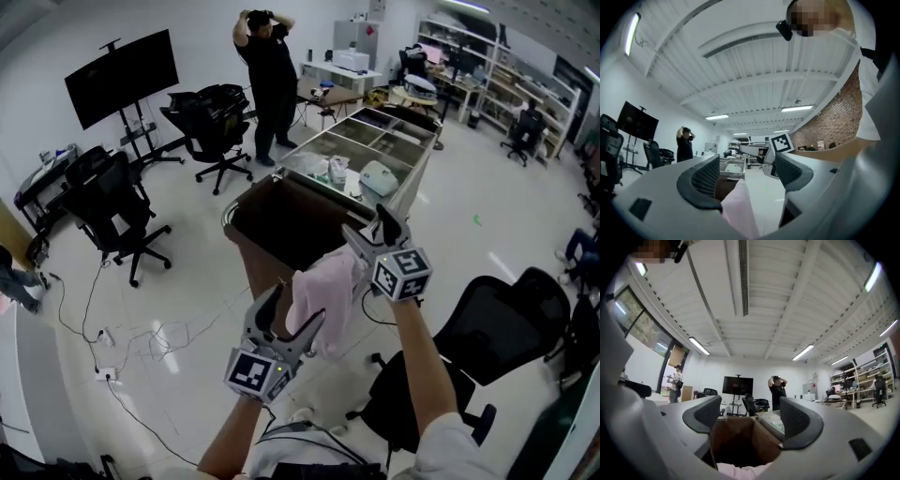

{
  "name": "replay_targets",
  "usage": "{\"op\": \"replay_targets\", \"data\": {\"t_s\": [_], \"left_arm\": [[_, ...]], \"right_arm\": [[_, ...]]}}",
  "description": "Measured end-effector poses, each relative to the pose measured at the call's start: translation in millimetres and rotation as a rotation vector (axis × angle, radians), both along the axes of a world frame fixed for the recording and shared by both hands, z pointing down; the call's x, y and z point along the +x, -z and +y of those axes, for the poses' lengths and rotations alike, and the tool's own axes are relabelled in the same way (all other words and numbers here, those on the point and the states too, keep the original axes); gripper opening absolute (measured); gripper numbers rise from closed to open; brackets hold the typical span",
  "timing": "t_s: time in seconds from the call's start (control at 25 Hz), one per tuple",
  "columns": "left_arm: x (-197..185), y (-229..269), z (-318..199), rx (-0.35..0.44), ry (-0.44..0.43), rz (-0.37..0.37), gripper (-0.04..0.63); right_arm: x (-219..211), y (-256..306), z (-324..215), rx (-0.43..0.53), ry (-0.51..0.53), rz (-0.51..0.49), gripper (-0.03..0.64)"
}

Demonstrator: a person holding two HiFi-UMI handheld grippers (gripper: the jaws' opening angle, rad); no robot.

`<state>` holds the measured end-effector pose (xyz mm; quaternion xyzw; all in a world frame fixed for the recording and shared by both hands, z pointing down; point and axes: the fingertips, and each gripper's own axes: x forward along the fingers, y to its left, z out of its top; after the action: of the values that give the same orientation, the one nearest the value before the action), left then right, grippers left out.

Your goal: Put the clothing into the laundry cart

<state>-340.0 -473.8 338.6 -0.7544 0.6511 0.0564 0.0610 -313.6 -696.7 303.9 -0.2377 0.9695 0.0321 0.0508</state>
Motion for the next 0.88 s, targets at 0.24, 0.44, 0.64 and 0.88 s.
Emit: {"op": "replay_targets", "data": {"t_s": [0.24, 0.44, 0.64, 0.88], "left_arm": [[96, 0, -48, 0.005, -0.254, -0.002, 0.357], [207, -6, -69, 0.0, -0.487, -0.02, 0.357], [298, -9, -67, -0.01, -0.664, -0.05, 0.357], [332, -21, -44, 0.004, -0.7, -0.072, 0.357]], "right_arm": [[185, 10, 34, 0.15, -0.311, -0.025, 0.428], [344, -3, 85, 0.156, -0.62, -0.021, 0.428], [463, -30, 150, 0.119, -0.932, -0.032, 0.426], [540, -76, 244, 0.026, -1.231, -0.032, 0.42]]}}
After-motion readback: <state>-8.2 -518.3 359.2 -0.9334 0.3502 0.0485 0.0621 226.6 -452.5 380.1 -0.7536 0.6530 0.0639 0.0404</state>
